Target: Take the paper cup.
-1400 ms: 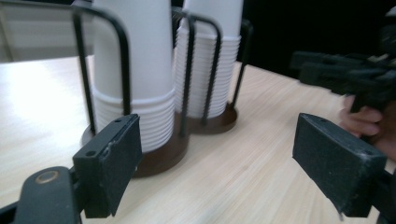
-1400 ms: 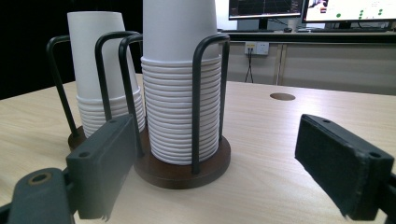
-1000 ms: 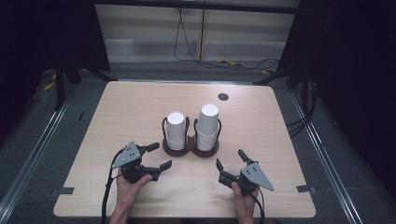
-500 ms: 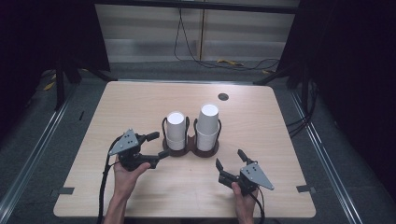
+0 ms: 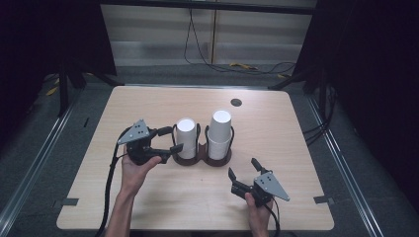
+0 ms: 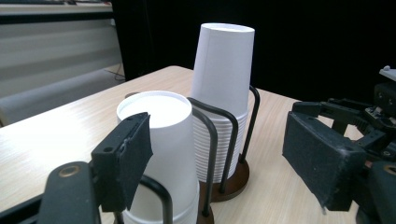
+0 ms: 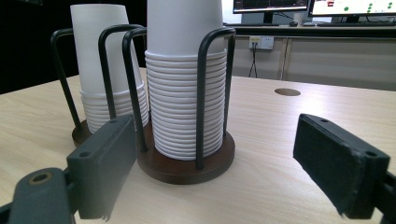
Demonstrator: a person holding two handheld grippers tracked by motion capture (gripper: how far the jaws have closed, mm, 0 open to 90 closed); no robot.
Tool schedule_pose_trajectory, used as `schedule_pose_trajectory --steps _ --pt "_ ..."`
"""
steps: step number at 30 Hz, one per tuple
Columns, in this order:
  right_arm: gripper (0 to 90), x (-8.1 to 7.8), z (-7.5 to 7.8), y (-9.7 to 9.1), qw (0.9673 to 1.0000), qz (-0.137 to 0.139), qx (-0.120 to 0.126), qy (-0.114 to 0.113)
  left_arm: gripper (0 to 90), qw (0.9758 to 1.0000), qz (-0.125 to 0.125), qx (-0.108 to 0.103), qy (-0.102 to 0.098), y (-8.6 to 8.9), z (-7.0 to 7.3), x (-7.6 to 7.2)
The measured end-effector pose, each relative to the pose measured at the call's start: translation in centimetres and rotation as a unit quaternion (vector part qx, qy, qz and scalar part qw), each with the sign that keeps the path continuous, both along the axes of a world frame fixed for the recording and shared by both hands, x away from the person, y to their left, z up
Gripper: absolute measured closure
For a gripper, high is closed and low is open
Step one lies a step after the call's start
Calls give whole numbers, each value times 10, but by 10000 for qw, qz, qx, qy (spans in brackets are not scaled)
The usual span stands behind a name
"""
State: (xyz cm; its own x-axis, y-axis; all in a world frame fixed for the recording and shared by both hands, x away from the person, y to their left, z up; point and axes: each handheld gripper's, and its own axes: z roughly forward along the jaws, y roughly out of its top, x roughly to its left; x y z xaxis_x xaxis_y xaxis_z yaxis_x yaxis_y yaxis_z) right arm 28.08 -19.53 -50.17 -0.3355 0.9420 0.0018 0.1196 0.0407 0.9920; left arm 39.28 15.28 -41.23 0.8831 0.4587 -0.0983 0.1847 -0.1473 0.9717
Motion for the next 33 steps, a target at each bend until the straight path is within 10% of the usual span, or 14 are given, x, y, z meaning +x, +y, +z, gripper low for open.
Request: schedule_pose_trajectory --steps 18,33 --pt "139 1 0 0 10000 5 -23 16 226 9971 -437 537 317 -13 25 39" --pt "142 1 0 1 10000 10 -36 55 224 9832 -430 1671 600 -26 41 64"
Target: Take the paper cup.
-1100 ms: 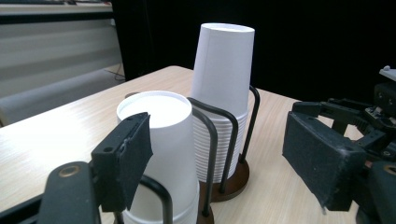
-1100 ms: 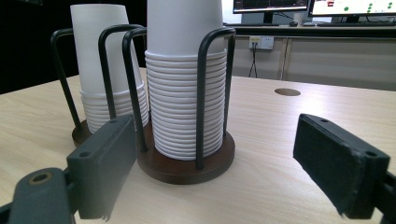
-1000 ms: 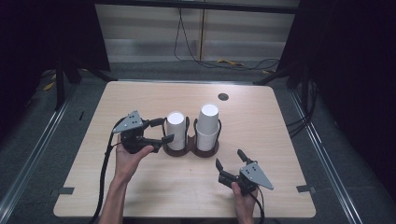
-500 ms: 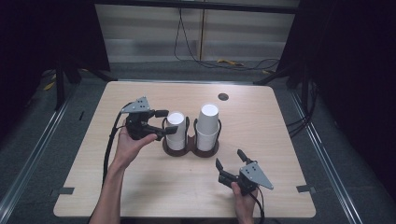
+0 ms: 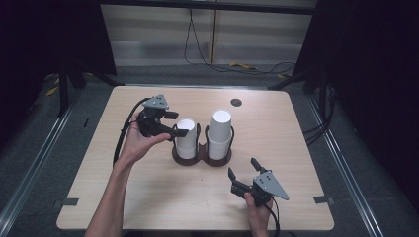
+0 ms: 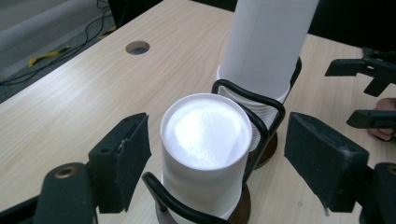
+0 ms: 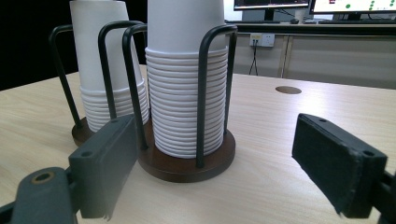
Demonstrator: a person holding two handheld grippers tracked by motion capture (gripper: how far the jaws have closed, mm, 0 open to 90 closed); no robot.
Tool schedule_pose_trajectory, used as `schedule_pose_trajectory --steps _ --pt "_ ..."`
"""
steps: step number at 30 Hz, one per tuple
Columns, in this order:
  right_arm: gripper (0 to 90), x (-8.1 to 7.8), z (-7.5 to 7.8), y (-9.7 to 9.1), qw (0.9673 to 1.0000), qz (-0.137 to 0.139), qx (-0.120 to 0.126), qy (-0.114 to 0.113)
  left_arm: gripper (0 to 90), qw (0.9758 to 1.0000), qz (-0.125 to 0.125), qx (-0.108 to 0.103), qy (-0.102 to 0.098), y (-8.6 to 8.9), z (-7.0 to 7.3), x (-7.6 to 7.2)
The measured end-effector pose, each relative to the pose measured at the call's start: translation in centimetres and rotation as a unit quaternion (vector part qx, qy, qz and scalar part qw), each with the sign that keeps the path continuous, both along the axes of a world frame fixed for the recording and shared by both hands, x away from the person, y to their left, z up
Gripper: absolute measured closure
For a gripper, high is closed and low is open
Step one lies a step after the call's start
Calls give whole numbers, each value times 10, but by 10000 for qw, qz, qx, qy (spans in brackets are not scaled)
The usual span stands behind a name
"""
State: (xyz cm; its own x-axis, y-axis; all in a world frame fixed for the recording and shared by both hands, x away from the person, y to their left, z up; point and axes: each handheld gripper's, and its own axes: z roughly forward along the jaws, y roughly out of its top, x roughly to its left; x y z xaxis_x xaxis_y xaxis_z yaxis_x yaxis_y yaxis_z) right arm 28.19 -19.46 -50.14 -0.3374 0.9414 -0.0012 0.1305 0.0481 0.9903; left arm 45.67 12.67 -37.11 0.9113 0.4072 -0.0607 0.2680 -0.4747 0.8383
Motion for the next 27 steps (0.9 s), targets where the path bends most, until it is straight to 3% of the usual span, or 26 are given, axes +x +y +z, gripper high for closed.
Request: schedule_pose_trajectory --steps 11,16,22,27 --pt "143 0 0 0 10000 6 -11 -5 222 9979 -77 634 125 -15 2 16" --pt "143 0 0 0 10000 6 -11 -9 238 9948 -105 991 198 -22 3 20" --pt "144 0 0 0 10000 16 -24 -20 264 9934 -206 1098 268 -28 -1 21" --pt "144 0 0 0 10000 16 -27 -13 265 9897 -280 1353 384 -32 -7 24"
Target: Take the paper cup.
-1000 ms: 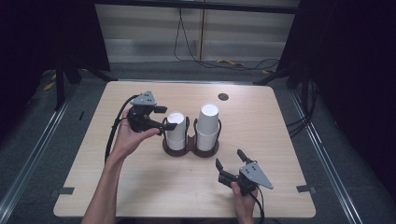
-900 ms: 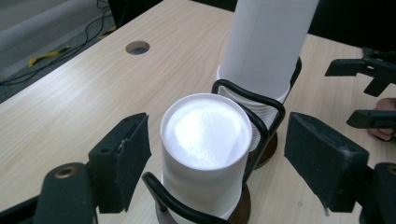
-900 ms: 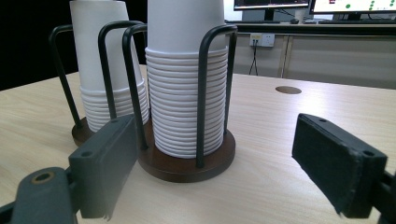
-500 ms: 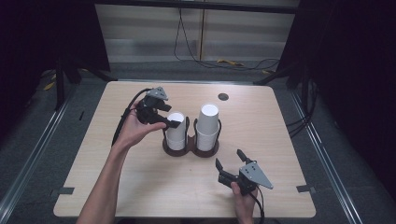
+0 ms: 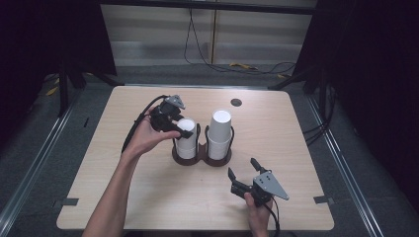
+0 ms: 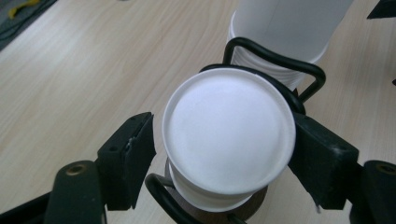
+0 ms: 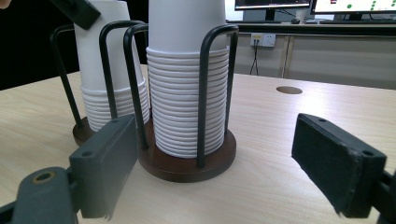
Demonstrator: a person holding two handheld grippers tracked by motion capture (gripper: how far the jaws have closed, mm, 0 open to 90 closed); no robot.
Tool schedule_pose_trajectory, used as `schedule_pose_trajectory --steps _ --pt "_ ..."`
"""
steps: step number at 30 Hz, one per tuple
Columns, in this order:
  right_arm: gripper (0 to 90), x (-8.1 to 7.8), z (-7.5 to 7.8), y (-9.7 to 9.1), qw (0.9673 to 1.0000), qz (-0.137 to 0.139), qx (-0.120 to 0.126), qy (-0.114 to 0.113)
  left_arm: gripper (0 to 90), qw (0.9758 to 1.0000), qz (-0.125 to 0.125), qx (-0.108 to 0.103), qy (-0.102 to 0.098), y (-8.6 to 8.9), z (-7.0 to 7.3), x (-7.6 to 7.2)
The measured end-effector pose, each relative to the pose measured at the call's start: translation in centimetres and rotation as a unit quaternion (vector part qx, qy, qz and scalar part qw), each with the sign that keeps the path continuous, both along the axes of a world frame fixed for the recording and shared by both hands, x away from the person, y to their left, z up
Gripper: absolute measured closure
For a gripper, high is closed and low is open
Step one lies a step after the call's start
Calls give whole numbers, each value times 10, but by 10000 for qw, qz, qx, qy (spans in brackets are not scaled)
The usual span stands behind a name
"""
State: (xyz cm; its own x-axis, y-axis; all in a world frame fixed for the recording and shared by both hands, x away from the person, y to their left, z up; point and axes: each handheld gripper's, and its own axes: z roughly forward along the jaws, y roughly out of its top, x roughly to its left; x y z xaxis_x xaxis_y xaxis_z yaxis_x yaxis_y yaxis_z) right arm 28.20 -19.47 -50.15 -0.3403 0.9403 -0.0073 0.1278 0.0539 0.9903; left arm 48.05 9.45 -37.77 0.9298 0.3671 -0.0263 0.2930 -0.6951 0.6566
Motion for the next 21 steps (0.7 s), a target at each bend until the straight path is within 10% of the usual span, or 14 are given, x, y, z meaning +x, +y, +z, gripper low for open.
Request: schedule_pose_trajectory --steps 21 --pt "145 0 0 0 10000 1 2 15 299 9996 -27 270 127 -10 -8 1"
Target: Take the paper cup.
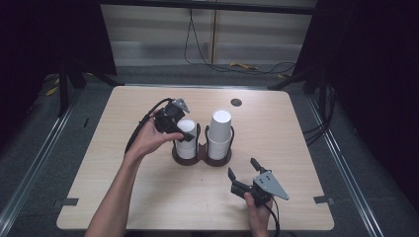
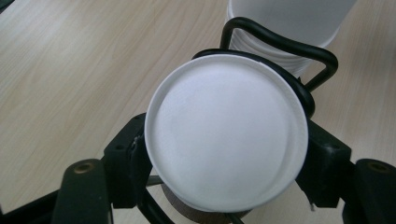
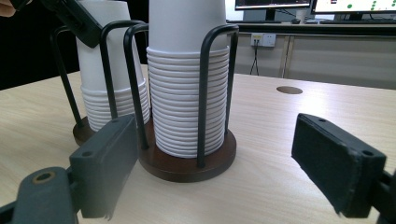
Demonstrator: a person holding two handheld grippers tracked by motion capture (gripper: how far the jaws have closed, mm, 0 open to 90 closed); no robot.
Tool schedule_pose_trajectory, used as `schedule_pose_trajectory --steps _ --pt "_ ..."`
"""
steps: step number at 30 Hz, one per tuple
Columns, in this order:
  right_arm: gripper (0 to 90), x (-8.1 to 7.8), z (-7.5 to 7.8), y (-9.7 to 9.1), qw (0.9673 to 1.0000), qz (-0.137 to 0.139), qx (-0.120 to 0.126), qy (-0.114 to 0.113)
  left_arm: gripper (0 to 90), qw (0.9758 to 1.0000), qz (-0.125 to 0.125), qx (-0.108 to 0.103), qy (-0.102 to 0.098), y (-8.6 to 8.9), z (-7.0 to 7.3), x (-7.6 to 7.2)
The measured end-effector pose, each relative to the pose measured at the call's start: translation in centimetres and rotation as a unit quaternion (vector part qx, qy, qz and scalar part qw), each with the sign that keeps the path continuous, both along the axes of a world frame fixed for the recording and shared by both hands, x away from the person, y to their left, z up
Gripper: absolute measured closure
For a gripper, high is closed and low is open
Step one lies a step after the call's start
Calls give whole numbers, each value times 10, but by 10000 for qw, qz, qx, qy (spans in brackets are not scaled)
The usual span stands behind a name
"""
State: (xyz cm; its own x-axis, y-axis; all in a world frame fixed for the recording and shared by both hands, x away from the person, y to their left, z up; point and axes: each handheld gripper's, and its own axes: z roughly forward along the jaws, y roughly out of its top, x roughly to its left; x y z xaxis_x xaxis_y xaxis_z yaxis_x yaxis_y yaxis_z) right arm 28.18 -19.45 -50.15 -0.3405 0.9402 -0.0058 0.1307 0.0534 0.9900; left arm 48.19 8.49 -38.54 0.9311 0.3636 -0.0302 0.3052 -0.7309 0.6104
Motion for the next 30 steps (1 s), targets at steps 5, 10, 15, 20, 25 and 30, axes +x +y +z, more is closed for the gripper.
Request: schedule_pose_trajectory --steps 5,10,15,20,25,30 --pt "145 0 0 0 10000 2 1 10 304 10000 39 -6 75 -1 2 1" --pt "145 0 0 0 10000 2 -10 25 317 9998 107 -86 131 0 6 0" --pt "145 0 0 0 10000 -2 -19 17 322 9998 86 -103 125 1 7 -1" --pt "145 1 0 0 10000 24 -8 8 327 9998 60 -116 128 2 9 0" --pt "145 1 0 0 10000 16 -12 16 334 9998 51 -140 105 4 11 0" --pt "145 0 0 0 10000 -1 1 12 338 9997 64 -209 102 6 14 -1"
